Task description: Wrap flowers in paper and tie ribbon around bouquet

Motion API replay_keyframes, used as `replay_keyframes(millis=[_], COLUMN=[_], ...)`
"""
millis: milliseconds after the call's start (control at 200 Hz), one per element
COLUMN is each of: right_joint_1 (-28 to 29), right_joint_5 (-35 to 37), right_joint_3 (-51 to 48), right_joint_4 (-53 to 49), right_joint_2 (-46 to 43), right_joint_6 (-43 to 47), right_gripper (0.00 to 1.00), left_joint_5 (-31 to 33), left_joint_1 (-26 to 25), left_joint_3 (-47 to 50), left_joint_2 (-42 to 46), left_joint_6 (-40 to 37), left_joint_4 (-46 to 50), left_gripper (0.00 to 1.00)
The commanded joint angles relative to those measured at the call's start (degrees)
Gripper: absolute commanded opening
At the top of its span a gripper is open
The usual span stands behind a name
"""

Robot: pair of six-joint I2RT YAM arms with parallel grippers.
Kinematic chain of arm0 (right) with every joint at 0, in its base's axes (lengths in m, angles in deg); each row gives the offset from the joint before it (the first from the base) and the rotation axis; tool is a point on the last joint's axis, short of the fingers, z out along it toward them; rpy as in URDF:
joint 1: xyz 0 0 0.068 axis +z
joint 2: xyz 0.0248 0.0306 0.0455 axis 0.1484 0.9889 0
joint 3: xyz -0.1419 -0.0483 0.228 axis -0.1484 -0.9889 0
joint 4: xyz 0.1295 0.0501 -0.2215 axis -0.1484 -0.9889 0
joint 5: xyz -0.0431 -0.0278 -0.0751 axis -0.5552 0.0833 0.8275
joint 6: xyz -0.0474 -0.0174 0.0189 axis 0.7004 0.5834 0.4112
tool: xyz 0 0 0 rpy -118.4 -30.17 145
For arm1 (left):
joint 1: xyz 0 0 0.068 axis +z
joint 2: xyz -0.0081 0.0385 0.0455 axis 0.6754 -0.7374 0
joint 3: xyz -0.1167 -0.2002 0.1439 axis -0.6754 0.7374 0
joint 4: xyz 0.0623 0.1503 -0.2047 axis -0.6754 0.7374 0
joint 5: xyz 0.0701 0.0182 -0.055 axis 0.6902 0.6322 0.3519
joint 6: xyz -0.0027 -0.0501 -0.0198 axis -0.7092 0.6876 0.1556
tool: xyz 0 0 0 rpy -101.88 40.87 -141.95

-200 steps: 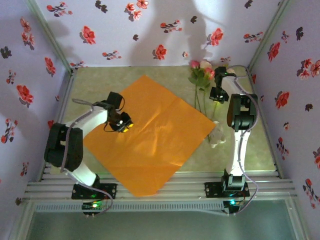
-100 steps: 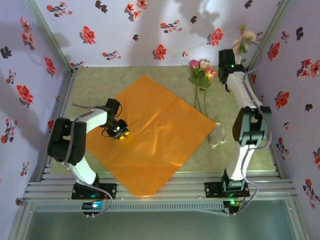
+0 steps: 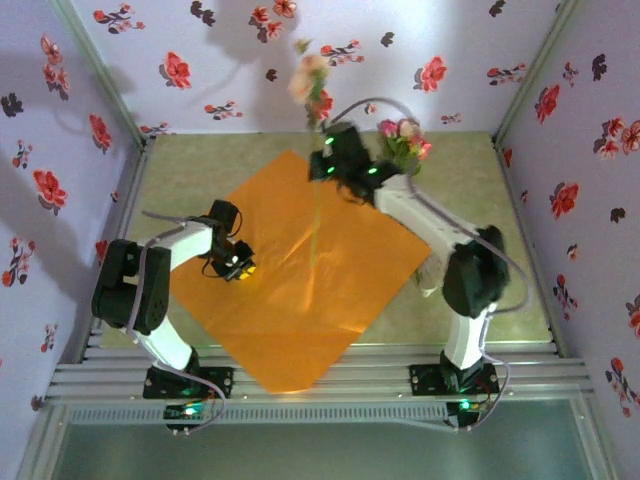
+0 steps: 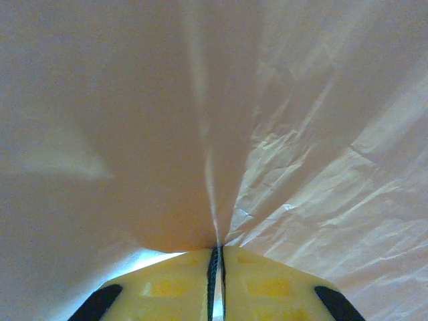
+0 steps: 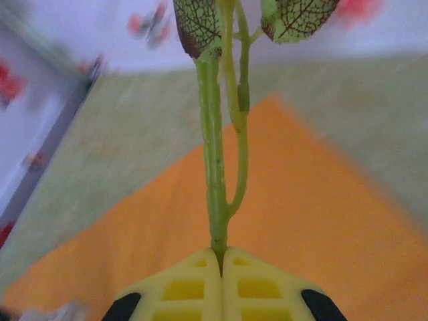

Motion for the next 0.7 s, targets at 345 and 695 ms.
replay_keyframes(millis=[345, 695], right_joint_1=[6.43, -5.88], right_joint_5=[-14.13, -6.10], right_joint_3=[13.71, 4.80], right_joint_4=[-1.27, -13.64], right_joint_2=[24.86, 8.36], right_joint_6=[-15.41, -6.23], right_gripper=[0.00, 0.58], left_joint_5=[1.76, 3.18], left_joint_1=[-0.24, -2.31], left_joint_3=[2.92, -2.69], left_joint_2=[-1.46, 1.91], left_joint_6=[-0.59, -1.92], left_joint_4=[-1.78, 3.10], left_gripper=[0.10, 0.11])
